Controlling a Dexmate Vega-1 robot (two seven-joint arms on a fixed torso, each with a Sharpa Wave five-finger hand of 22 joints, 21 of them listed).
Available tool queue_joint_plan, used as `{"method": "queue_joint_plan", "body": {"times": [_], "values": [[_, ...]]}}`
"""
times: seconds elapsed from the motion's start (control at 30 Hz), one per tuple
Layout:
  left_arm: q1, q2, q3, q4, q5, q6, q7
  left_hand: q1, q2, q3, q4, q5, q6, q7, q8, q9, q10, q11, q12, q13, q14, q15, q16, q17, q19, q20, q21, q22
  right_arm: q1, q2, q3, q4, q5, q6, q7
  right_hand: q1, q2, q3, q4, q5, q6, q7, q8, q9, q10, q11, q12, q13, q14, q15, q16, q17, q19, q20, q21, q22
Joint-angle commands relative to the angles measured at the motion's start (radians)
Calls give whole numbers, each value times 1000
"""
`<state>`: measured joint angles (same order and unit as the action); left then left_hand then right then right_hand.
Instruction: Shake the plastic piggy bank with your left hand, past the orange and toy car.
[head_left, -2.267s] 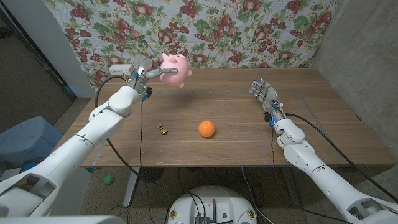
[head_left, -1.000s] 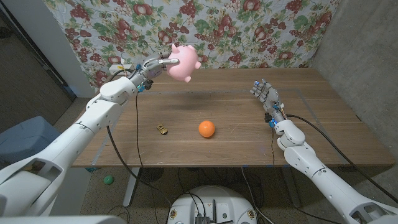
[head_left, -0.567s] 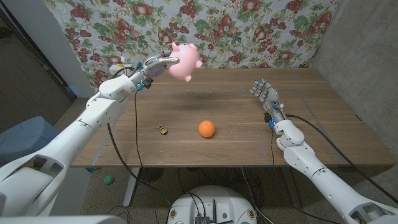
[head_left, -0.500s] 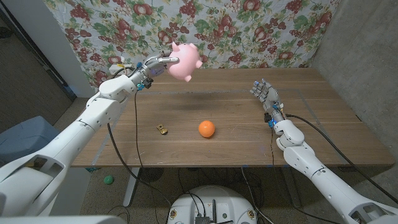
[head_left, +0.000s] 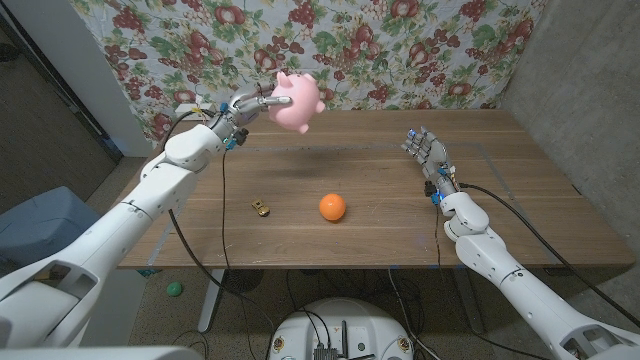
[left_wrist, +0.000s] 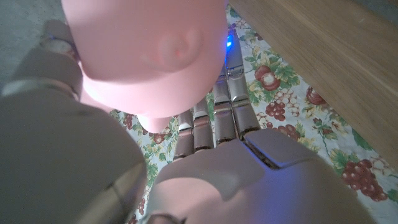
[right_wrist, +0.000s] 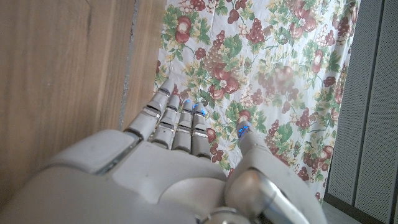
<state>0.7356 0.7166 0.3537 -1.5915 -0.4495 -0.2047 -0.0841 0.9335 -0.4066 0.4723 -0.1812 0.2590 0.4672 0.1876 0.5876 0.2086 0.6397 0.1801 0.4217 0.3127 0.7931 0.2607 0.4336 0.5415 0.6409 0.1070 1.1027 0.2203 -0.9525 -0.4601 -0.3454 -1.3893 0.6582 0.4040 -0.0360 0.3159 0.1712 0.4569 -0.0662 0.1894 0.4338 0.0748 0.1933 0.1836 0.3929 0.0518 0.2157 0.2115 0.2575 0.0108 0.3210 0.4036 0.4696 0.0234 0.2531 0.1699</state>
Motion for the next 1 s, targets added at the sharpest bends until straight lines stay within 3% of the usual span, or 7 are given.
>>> {"method": "queue_joint_plan", "body": {"times": [0.03, 0.27, 0.77, 1.0], "values": [[83, -16, -7, -163, 270, 165, 403, 463, 447, 51, 4, 81, 350, -165, 71, 52, 313, -311, -1, 237, 353, -495, 4, 6, 94, -298, 12, -1, 6, 1, -1, 10, 9, -1, 15, -10, -2, 2, -6, 3, 0, 2, 3, 5, 6, 2, -4, 1, 9, -5, -7, 0, 11, -3, -3, 6], [106, -45, -11, -194, 332, 245, 514, 461, 446, 54, 4, 83, 351, -171, 70, 53, 316, -316, -5, 237, 352, -495, 0, 10, 88, -300, 22, -6, 6, -1, -2, 11, 9, -2, 19, -12, -2, 2, -7, 3, 0, 0, 3, 5, 5, 3, -5, 1, 8, -7, -8, 0, 10, -5, -8, 6], [122, -83, -29, -120, 356, 39, 541, 459, 445, 57, 4, 85, 351, -169, 66, 52, 317, -315, -9, 240, 354, -495, -4, 15, 81, -300, 36, -11, -21, -10, 6, -18, 10, 7, 9, -14, -2, 1, -8, 3, -1, 0, 3, 5, 2, -1, -6, 1, 9, -5, -10, 0, 12, -5, -13, 6], [126, -64, -40, -152, 324, 64, 482, 459, 444, 59, 4, 87, 352, -170, 65, 52, 318, -315, -12, 242, 354, -496, -6, 17, 77, -300, 43, -14, -36, -16, 11, -31, 9, 15, 7, -14, -2, 1, -8, 3, 0, 1, 3, 5, 4, 2, -5, 1, 9, -4, -11, 0, 14, -5, -15, 6]]}}
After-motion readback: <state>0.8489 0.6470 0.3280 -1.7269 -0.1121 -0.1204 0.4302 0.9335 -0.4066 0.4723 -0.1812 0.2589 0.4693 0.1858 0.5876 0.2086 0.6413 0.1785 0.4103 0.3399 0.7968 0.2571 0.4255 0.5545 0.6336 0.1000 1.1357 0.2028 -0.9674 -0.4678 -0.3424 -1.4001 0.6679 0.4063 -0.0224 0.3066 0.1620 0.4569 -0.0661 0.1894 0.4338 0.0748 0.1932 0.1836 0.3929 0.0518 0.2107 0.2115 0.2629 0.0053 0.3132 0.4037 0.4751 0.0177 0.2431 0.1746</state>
